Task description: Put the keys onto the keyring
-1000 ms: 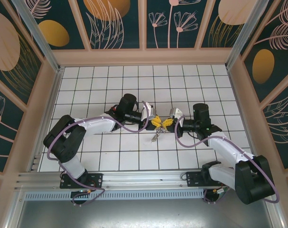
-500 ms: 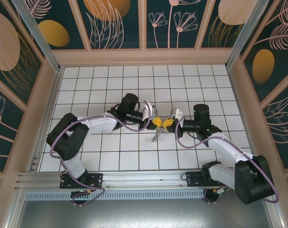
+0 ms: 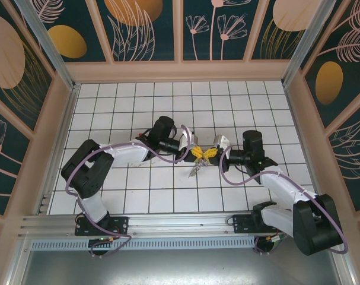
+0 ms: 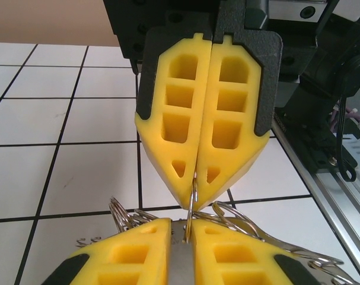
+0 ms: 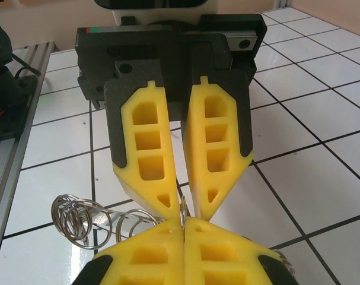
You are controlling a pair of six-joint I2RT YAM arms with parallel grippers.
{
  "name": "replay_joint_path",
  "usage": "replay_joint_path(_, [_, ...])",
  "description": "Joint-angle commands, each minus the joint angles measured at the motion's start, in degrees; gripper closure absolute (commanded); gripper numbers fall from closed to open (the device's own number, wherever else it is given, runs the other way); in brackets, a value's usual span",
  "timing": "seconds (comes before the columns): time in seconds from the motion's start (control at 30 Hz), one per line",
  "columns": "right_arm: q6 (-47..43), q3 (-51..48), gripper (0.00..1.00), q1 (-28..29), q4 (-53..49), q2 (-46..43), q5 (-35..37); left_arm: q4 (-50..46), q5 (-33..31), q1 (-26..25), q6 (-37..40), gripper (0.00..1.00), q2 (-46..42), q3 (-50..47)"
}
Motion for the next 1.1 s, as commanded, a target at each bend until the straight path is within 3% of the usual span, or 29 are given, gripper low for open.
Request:
replay_joint_path(0.0, [0.6,-0.7,1.0,0.1,4.4,-0.3,-2.7,2.8,2.7,-0.4,-1.3,0.82,0.8,1.3])
replay_joint_path(0.33, [0.6,-0.4,1.0,0.1,3.4,-0.4,-1.1,3.7,1.7,-0.5,-2.3,0.83,0.2,1.2])
replay_joint_path(0.53, [-1.1,0.7,1.0,1.1,0.6,-0.6,2.0,5.2,2.1,-0.5,-5.3,1.0,0.9,2.0])
replay_joint_path(0.7, [-3.1,1.8,1.0,2.1,-3.1,-0.2,4.5,7.9,1.1,-0.4,-8.0,1.0,0.5,1.3])
replay_joint_path(0.73, [-2.9,1.8,1.0,2.0,-3.0,-0.2,4.3,8.1,0.7,-0.4,-8.1,0.93,0.4,1.2])
replay_joint_path(0.87, [-0.4,0.8,1.0,2.0,1.1,-0.5,2.9,10.0,0.6,-0.5,-8.8,0.87,-0.1,0.5])
replay_joint_path(1.07, [1.4,0.5,1.0,2.0,3.3,-0.4,2.7,10.7,0.2,-0.8,-8.4,0.89,-0.3,0.4])
